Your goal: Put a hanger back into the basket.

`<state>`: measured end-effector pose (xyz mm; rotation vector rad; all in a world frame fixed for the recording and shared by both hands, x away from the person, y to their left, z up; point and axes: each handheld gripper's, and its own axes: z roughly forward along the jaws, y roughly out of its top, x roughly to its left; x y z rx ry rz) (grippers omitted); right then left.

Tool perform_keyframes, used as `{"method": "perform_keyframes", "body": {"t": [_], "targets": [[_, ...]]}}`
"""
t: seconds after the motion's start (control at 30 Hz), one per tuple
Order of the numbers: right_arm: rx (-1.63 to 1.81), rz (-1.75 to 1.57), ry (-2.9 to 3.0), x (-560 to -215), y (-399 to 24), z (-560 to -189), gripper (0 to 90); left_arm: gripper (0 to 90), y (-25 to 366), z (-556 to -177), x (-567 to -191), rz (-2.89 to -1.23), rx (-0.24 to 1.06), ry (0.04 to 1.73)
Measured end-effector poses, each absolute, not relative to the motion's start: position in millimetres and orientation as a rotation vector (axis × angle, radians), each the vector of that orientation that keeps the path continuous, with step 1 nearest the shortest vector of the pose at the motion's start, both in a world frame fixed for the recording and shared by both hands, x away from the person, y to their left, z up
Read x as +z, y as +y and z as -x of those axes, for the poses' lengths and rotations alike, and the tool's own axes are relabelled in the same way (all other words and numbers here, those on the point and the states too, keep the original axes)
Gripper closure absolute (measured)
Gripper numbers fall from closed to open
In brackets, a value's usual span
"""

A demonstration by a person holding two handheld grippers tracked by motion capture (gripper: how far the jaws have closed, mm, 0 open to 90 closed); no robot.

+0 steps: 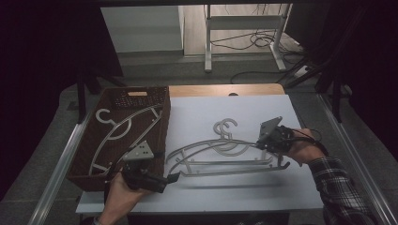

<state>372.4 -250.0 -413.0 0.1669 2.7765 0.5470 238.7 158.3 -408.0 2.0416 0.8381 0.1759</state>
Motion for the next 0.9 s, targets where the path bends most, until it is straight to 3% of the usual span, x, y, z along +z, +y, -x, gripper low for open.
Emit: {"method": "perform_keyframes", "body": {"t": [0.37, 0.9], "targets": [[0.636, -0.089, 2.704, -389.8, -253.6, -350.8, 82.9, 19.4, 131.7, -282.3, -375.1, -2.176, 0.062, 0.772], [0.708, 0.039, 2.630, -377.2, -247.1, -334.0, 82.9, 36.5, 90.5, -346.5, -387.1, -2.188, -0.354, 0.677]]}}
